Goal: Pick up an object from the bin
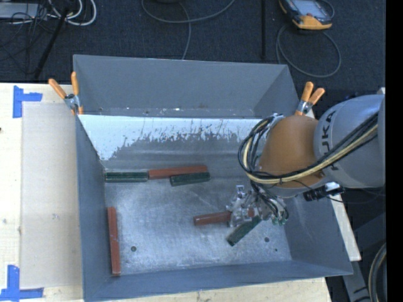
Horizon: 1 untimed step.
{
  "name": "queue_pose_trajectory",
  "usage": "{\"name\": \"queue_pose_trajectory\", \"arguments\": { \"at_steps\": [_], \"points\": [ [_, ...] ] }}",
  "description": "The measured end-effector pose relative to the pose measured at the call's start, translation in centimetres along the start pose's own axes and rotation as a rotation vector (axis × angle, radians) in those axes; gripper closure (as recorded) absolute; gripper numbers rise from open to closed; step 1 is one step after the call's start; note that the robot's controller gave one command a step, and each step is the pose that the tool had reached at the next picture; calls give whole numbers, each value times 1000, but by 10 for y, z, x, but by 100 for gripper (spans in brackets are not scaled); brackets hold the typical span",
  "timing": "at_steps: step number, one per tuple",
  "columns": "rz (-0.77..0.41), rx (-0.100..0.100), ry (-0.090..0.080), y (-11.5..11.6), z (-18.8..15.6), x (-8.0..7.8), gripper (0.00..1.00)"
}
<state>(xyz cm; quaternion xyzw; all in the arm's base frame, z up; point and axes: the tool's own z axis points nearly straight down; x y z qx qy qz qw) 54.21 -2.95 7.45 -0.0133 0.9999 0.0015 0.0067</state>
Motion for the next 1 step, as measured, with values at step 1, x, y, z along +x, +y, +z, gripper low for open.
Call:
{"name": "queue_pose_trajectory", "arguments": {
  "at_steps": [1],
  "points": [
    [-60, 2, 12, 6, -144, -6, 100]
  ]
}}
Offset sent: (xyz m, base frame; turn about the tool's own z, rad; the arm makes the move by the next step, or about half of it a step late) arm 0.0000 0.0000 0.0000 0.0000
